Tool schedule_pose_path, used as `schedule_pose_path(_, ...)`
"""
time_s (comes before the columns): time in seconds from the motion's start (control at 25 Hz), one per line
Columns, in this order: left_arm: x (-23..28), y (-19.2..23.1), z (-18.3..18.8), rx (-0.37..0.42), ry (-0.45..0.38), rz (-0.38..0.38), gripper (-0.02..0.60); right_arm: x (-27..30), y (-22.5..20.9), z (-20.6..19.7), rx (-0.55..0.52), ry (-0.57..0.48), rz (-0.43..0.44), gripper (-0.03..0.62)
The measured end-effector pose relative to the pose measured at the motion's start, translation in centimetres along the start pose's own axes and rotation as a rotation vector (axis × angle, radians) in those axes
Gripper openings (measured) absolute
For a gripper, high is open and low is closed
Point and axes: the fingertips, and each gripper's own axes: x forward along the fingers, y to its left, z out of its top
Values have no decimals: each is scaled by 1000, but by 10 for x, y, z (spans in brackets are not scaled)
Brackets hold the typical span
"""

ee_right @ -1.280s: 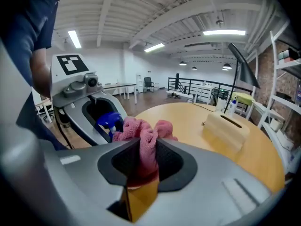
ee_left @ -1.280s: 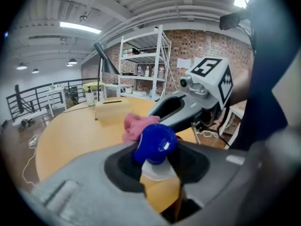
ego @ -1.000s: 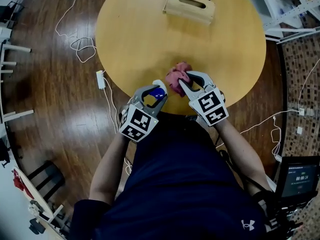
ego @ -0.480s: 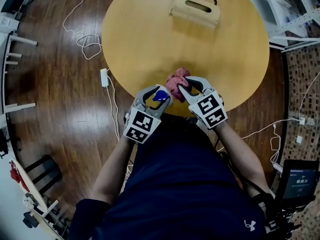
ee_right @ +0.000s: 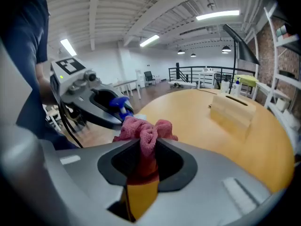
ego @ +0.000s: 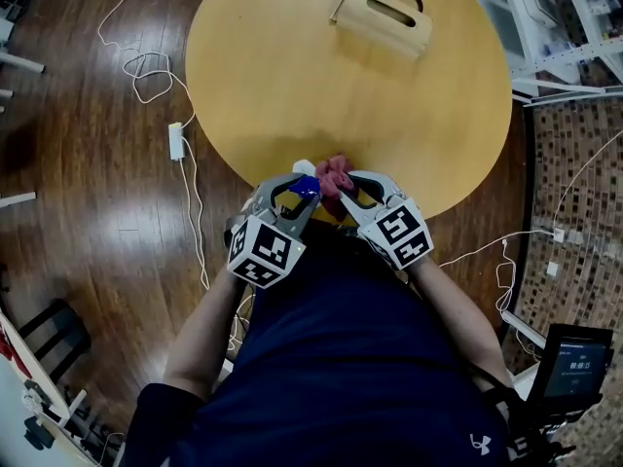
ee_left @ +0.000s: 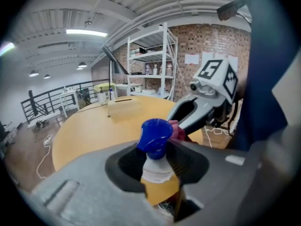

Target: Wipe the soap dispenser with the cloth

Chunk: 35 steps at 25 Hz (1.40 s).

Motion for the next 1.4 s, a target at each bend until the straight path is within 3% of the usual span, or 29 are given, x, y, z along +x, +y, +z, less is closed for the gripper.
schedule_pose_path(0.08,-4,-1,-1,36,-12,-56,130,0,-20,-3,-19,53,-97,100)
schedule_pose_path(0.16,-7,-4,-2,75,-20,-111,130,-5,-27,19,-40,4,-126,100)
schedule_pose_path(0.28,-13,-5,-8,123,-31,-170,132,3,7,63,-179,-86,-25,100)
schedule_pose_path(0.4,-17,-2,-12,148,-36,-200,132,26,22,59,-287,-2,-8,98)
schedule_pose_path(0.52,-18,-1,-13,181,-30,-226,132,30,-8,43,-237,101,-132,100)
schedule_pose_path(0.6,-18,-5,-15,225,-22,-257,132,24,-20,45,-186,87,-170,100)
schedule_pose_path(0.72,-23,-8,-21,285,-10,-304,132,19,4,73,-239,-2,-83,100)
schedule_pose_path(0.84,-23,-11,-23,333,5,-350,132,33,34,72,-394,69,36,100)
schedule_pose_path(0.92,-20,-11,-20,345,13,-367,133,43,24,61,-346,107,17,97)
schedule_pose_path(1.08,-14,-19,-14,394,26,-414,133,40,-26,41,-230,176,-155,97)
schedule_pose_path(1.2,-9,-24,-11,463,52,-433,137,16,-27,50,-130,52,-130,97)
schedule_pose_path(1.28,-6,-22,-9,486,76,-421,143,4,-29,52,-107,28,-157,98)
schedule_pose_path(1.4,-8,-14,-9,418,87,-369,157,-4,-38,48,-61,18,-201,98)
